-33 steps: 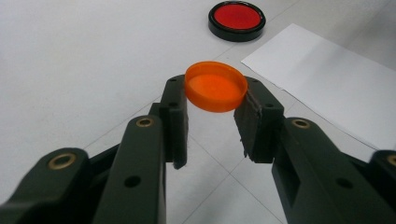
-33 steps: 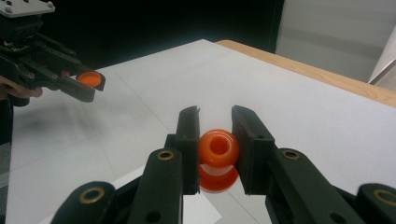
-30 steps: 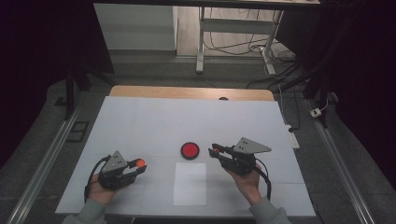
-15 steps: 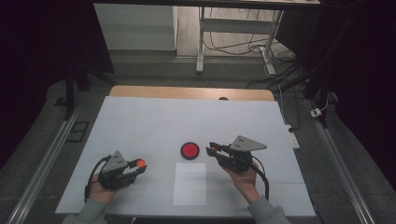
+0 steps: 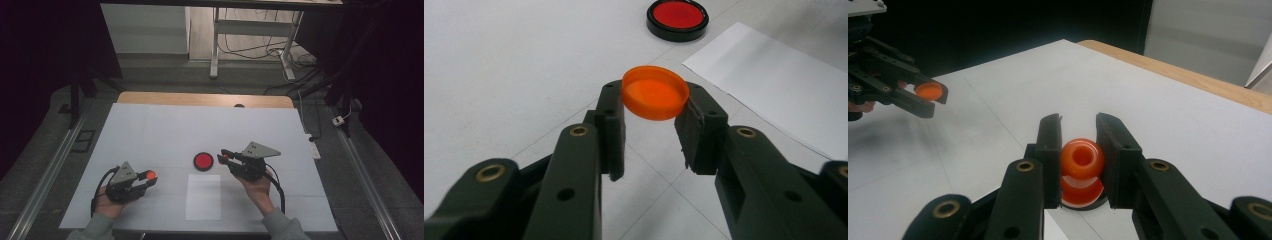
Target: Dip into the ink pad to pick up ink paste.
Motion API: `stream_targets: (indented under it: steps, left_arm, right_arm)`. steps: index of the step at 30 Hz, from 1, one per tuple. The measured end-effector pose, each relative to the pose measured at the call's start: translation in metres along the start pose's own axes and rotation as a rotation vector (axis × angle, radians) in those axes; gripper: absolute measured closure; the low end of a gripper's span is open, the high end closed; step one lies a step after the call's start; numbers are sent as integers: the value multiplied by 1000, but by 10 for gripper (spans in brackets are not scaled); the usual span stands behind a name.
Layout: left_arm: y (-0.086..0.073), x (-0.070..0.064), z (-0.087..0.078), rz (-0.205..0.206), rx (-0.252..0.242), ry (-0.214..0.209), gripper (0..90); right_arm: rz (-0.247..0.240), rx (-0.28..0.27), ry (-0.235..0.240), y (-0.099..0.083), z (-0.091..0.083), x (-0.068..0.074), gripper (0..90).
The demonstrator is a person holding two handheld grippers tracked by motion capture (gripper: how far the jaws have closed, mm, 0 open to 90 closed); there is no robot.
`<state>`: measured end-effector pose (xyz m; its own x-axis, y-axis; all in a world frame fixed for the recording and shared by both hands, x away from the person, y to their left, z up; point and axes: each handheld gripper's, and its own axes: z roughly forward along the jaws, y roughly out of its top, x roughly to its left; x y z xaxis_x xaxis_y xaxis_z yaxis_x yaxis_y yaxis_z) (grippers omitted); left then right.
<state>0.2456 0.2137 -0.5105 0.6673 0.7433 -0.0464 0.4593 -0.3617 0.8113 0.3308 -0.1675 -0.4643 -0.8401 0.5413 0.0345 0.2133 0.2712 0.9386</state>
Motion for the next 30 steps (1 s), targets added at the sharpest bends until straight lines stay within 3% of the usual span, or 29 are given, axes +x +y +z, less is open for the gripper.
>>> stream_targets:
  steps: [30]
  left_arm:
    - [0,1,1,1,1,-3,649]
  right_arm:
    - [5,27,8,3,33,-6,721]
